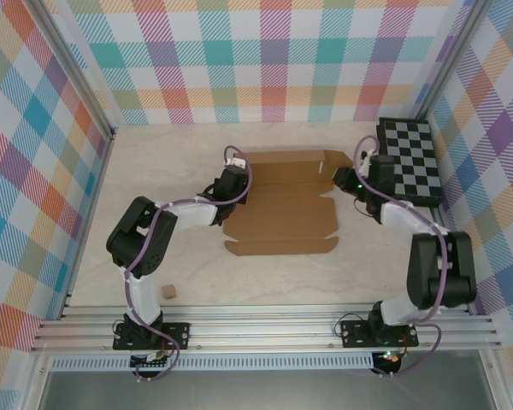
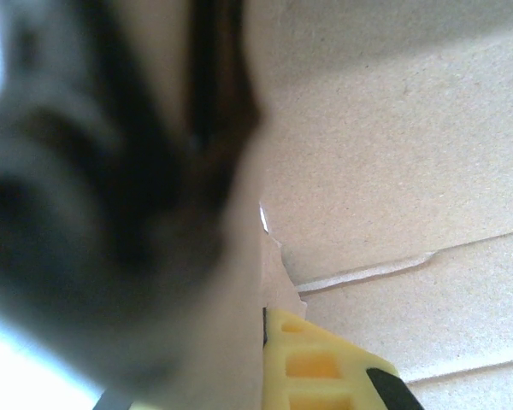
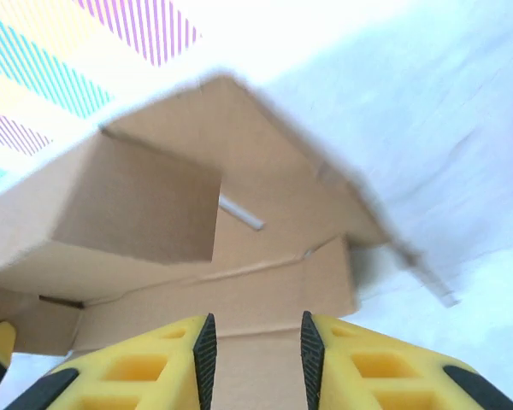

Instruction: Fold the paper box

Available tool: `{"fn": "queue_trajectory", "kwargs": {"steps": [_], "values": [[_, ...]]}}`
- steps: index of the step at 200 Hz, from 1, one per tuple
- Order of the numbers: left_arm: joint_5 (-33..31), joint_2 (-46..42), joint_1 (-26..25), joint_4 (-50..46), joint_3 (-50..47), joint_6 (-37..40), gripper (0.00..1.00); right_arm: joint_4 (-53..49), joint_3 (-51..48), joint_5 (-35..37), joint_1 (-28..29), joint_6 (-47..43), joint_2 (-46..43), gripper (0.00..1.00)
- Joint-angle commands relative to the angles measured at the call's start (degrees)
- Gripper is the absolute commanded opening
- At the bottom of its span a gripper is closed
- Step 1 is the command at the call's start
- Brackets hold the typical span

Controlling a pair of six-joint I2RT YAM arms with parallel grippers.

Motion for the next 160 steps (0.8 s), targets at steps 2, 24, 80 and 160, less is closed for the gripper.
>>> {"fn": "queue_trajectory", "kwargs": {"steps": [2,24,80,160], "values": [[1.8,-1.0,-0.1,-5.5,0.2,2.4,0.00,-5.8,2.9,-3.4,-4.4,-17.1,-3.8,0.36],[2.4,-1.0,-0.1,-5.5,0.4,3.3,0.00,-6.0,6.6,-2.5,-7.9,-30.5,-2.2,0.38],[2.6,-0.9,0.0,-4.8,0.5,3.6,0.00,-20.5,24.8,-13.3,-11.8,-53.3,15.9,0.45],[3.8,0.3,0.0,-4.7,1.3,3.1,0.00,-31.1,26.9,-15.6,-8.9,-68.0,22.8,0.46]]}}
